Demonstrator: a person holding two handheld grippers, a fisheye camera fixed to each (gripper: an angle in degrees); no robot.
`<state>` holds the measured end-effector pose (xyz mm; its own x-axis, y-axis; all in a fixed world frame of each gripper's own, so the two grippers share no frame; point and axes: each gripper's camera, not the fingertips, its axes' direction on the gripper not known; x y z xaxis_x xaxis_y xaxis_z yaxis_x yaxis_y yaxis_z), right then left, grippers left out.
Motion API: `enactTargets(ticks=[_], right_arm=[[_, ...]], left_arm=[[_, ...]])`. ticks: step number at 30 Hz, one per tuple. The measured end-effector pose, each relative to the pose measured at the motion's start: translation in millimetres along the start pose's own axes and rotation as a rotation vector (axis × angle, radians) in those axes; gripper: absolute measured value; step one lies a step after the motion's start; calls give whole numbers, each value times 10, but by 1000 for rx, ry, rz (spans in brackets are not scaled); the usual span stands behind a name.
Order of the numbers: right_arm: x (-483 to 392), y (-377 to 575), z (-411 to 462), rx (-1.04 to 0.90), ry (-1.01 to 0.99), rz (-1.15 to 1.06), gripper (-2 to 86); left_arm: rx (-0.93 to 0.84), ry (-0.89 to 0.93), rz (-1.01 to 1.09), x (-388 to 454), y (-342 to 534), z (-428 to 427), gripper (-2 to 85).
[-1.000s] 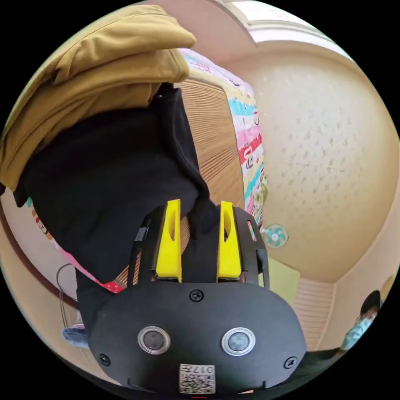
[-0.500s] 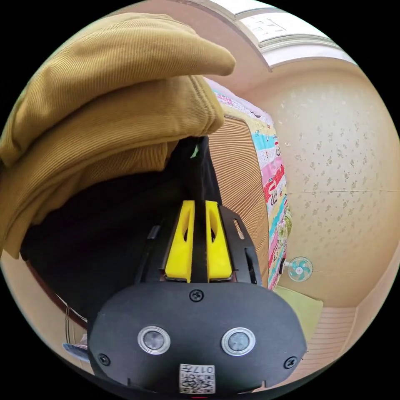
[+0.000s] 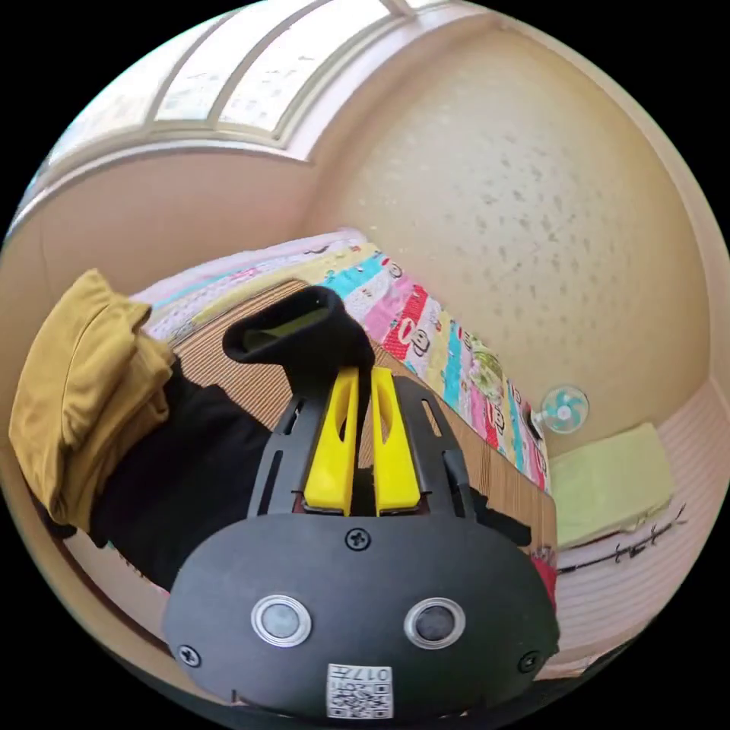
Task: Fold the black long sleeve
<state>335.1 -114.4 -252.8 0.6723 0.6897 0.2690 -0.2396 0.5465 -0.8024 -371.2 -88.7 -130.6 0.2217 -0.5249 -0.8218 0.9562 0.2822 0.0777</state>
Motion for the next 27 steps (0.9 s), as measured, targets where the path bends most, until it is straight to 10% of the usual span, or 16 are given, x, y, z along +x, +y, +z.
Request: enactTargets(ticks=[9, 27], right_arm=[[126, -741, -1427, 287, -367, -267, 34], [1665, -3678, -1929, 687, -246, 290, 68]], left_arm=[[-476, 318, 378, 2661, 1897, 1659, 63], [-935, 95, 168, 2106, 3414, 1396, 62]])
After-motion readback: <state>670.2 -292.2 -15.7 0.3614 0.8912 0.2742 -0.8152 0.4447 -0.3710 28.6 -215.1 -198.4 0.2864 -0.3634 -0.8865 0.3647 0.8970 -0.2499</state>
